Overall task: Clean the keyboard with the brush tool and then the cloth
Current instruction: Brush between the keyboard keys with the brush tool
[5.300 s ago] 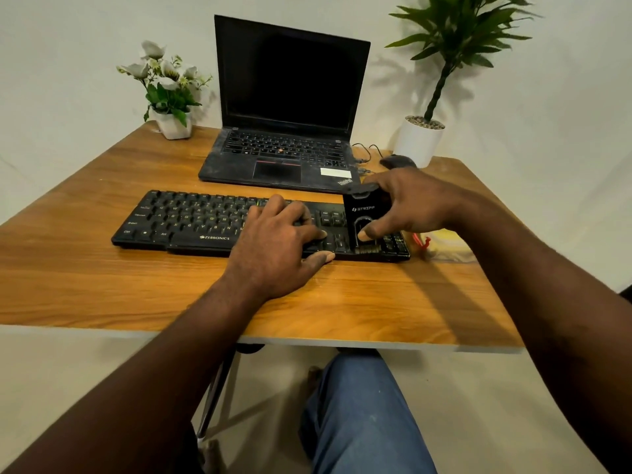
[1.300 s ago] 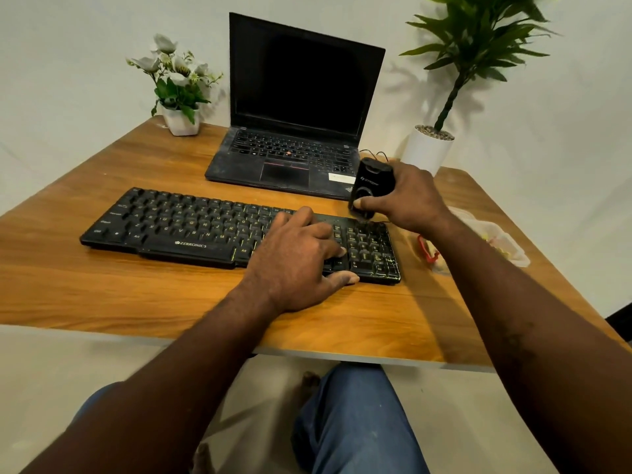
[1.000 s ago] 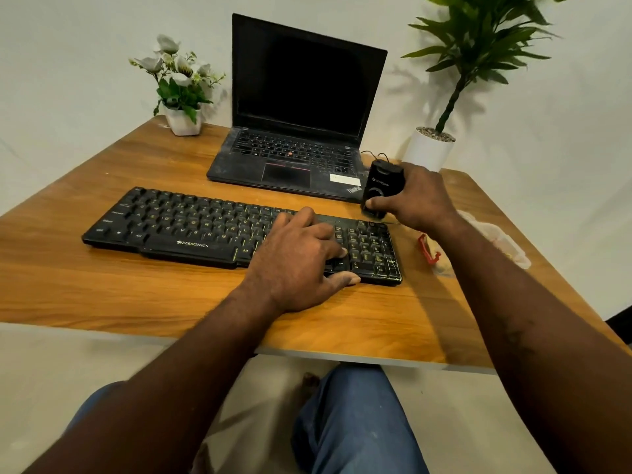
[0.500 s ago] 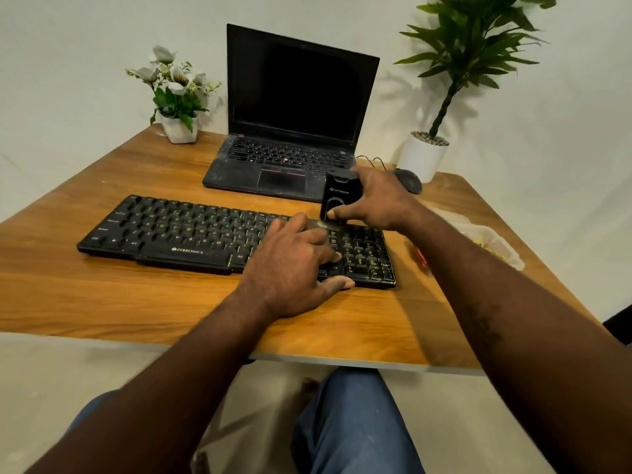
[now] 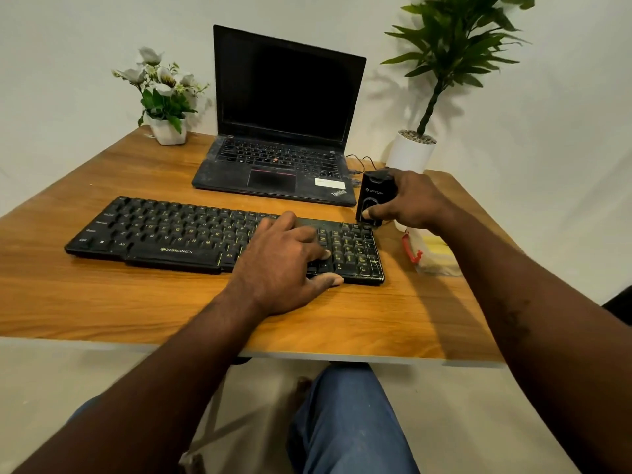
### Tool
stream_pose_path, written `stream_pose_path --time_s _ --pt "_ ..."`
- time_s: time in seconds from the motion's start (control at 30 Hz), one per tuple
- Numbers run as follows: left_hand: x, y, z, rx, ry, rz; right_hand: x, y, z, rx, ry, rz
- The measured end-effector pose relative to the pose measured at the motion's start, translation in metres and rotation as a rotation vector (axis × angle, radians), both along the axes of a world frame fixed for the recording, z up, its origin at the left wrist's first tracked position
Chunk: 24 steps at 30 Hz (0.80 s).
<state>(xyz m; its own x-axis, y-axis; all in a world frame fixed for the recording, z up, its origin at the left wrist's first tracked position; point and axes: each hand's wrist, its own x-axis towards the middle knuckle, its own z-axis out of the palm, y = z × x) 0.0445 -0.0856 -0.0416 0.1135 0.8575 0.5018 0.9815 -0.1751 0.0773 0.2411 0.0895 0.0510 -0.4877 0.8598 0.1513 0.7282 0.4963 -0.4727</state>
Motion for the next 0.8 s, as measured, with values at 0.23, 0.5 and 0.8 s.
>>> stream_pose_path --time_s 0.23,0.5,0.8 --pt "0.0 0.0 0.0 0.014 -0.001 0.003 0.009 -0.013 0.0 0.071 -0.038 -0.142" --pt "0.0 -0.001 0.0 0.009 0.016 0.01 0.007 -0.045 -0.006 0.093 0.033 -0.253" --pt "0.0 0.0 0.0 0.009 0.021 0.011 0.043 -0.099 -0.012 -0.073 0.005 -0.308"
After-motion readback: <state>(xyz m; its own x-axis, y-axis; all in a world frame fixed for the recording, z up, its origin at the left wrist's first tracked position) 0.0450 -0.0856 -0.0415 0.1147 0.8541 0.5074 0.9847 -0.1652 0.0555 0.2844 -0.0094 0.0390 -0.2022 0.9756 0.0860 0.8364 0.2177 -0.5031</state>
